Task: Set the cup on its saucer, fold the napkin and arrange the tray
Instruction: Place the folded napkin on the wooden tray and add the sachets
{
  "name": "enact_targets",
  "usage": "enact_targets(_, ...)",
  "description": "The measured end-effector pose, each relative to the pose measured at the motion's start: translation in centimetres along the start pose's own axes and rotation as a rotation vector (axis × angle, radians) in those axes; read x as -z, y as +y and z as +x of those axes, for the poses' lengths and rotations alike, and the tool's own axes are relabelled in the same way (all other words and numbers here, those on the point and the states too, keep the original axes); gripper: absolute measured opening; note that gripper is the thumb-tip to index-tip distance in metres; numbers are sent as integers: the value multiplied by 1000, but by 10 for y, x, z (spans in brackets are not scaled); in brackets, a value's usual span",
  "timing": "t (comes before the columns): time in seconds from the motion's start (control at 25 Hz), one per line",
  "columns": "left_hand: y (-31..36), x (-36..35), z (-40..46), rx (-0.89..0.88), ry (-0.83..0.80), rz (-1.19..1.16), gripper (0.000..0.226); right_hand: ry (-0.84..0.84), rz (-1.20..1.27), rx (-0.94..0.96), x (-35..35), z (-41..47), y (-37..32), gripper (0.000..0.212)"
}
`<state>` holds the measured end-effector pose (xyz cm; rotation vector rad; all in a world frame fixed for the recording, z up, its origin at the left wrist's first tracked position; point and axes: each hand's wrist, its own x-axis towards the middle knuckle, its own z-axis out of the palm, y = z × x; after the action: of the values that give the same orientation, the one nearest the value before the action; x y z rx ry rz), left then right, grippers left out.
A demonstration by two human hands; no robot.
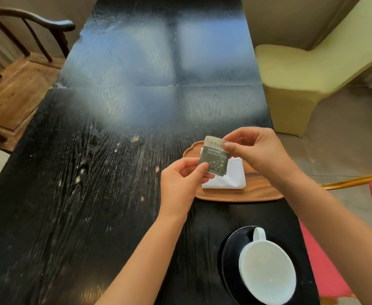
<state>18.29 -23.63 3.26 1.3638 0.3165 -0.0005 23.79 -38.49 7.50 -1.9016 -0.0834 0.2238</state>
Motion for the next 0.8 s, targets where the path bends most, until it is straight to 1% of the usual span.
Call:
enact_targets(0.12, -4, -37, 1, -21, -59, 40, 10, 24, 1, -38, 38, 4, 12, 14)
enact_targets(0.16, -6, -48, 2, -22, -93, 71, 8, 18, 5, -62, 53, 6, 16, 14)
enact_targets(0.24, -16, -62, 4, -41, -135, 173, 15, 1, 1, -114, 80, 10, 28, 12)
enact_targets(0.28, -22, -65, 5, -77, -136, 261, 19, -8, -11, -142, 90, 11, 36, 11)
enact_targets(0.36, -36, -70, 4, -213, -144, 516, 25, -46, -65, -193, 103, 16, 56, 13)
enact_targets(0.4, -41, -73, 3, -303, -177, 665, 28, -75, -103, -219, 105, 19, 67, 13)
enact_targets(0.48, -51, -87, 2, -427, -319, 909, 37, -132, -165, -268, 105, 24, 88, 15)
enact_targets(0.56, -61, -105, -1, -434, -459, 1122, 47, -171, -182, -313, 100, 30, 105, 17)
enact_targets(0.64, -70, -122, -2, -402, -534, 1321, 54, -169, -229, -309, 96, 37, 120, 18)
enact_targets(0.72, -78, -131, -2, -367, -535, 1444, 60, -132, -292, -285, 95, 43, 130, 19)
enact_targets(0.8, -83, -135, -1, -342, -528, 1507, 63, -86, -368, -264, 94, 47, 135, 16)
